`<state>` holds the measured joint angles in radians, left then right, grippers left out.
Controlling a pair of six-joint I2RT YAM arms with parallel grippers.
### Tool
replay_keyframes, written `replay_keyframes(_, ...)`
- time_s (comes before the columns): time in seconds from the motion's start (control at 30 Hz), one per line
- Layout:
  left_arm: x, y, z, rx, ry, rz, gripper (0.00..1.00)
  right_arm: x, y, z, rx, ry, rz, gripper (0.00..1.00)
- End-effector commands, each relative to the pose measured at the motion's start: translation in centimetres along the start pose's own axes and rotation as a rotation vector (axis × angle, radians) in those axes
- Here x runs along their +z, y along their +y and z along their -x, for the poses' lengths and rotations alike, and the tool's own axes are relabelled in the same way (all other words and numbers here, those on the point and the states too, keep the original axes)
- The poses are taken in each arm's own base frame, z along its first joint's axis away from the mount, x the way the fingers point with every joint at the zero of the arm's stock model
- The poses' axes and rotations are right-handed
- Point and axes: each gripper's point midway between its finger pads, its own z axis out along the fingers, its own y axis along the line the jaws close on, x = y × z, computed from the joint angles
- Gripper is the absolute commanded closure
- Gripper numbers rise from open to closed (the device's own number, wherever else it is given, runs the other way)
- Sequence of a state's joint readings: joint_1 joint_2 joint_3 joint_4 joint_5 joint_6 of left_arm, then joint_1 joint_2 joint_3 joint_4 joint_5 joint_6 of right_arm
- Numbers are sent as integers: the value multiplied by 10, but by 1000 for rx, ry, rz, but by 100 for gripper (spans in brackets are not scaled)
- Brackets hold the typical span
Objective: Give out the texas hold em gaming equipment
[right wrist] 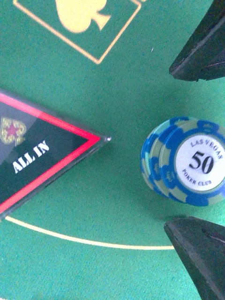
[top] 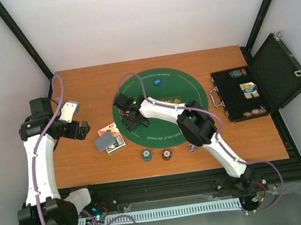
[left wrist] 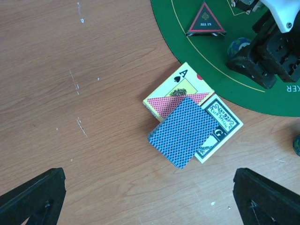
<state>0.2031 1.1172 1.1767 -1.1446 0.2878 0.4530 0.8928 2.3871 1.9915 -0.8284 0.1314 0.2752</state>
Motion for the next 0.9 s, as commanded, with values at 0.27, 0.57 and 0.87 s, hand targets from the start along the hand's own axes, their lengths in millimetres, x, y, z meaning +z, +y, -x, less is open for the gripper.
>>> replay_keyframes(0.27, -4, -8, 4, 21, -29, -39, 0, -105, 18, -29, -17, -111, 42, 15)
replay_keyframes(0.57, -6, -4, 17, -37, -75, -27, 0, -107, 70, -125, -80, -50, 87, 7)
replay_keyframes(0.87, -11, -6, 15, -30, -79, -20, 0, -92, 74, -141, -105, -21, 55, 8)
